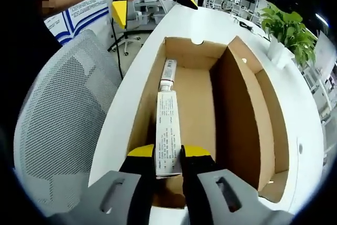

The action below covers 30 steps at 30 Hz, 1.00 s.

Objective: Operate the shoe box by opening the lid, removing the specified soft item, and placing it in the target area until the item is outside and the box remains undamaged.

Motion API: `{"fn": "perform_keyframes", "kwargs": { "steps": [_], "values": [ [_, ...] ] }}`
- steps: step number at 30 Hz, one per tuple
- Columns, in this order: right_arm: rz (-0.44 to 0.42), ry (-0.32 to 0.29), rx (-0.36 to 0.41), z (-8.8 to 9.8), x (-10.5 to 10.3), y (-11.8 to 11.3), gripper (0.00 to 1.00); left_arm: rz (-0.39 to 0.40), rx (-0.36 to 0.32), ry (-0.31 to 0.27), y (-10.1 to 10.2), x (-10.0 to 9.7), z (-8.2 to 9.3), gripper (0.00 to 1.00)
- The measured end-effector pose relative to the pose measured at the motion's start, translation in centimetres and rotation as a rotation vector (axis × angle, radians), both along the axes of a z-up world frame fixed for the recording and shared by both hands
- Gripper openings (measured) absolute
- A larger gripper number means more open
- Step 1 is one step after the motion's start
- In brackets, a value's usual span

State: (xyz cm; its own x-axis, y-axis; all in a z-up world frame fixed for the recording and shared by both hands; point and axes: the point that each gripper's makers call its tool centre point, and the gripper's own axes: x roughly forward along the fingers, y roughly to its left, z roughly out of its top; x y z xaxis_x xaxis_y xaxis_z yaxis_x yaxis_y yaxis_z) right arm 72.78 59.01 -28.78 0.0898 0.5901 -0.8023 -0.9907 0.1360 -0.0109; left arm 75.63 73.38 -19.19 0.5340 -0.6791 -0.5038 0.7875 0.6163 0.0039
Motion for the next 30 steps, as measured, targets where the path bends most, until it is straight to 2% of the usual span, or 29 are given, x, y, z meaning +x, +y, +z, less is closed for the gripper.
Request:
{"fn": "perform_keyframes", "kwargs": {
  "steps": [18, 30],
  "values": [
    [-0.030, -0.061, 0.052, 5.1, 1.0, -0.2, 0.15, -0.013, 0.002, -0.002, -0.5, -0.6, 0.2, 1.00],
    [-0.037, -0.101, 0.078, 8.9, 1.1, -1.3, 0.15, -0.038, 0.010, -0.003, -1.1, -0.6, 0.2, 1.00]
  ]
}}
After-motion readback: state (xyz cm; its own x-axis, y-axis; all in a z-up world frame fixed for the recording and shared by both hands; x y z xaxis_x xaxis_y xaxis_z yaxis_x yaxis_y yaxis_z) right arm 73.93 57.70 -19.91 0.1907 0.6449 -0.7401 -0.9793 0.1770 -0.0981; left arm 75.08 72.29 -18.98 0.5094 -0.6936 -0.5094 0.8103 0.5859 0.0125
